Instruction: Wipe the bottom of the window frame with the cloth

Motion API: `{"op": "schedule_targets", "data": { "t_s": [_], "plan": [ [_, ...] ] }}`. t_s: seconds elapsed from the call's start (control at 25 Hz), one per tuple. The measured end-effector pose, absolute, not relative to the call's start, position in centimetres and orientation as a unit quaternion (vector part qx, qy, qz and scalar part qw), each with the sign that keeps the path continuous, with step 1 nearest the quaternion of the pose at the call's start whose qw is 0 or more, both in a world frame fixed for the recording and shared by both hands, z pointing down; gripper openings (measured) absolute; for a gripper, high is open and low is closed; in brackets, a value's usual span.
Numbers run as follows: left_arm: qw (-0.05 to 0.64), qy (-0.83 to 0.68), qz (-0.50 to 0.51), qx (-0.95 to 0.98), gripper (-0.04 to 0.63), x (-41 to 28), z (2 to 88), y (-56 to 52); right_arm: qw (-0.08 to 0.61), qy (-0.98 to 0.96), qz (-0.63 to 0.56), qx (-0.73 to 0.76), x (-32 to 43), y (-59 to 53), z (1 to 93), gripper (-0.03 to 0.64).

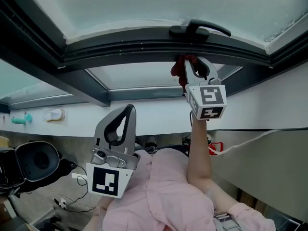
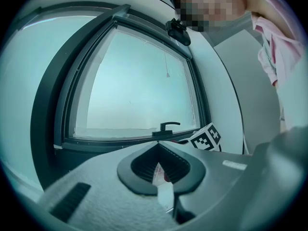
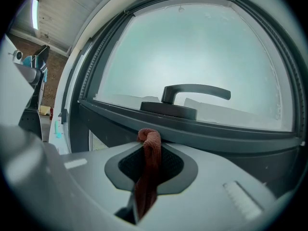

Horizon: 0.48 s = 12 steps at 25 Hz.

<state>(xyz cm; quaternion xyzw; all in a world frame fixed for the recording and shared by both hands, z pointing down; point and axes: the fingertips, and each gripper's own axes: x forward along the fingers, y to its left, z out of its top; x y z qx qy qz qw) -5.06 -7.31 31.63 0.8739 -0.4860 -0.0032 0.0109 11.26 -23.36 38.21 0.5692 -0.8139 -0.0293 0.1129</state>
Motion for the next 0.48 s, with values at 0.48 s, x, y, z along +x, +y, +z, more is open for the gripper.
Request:
{"op": "schedule_targets", "data": {
  "t_s": [0.48],
  "plan": [
    [0.010,-0.516,-0.011,0.856,0.000,-6.1,32.0,-5.5,-0.029,-0.854,0.133,0.502,11.3,-21.4,38.7,0.052]
  ]
}}
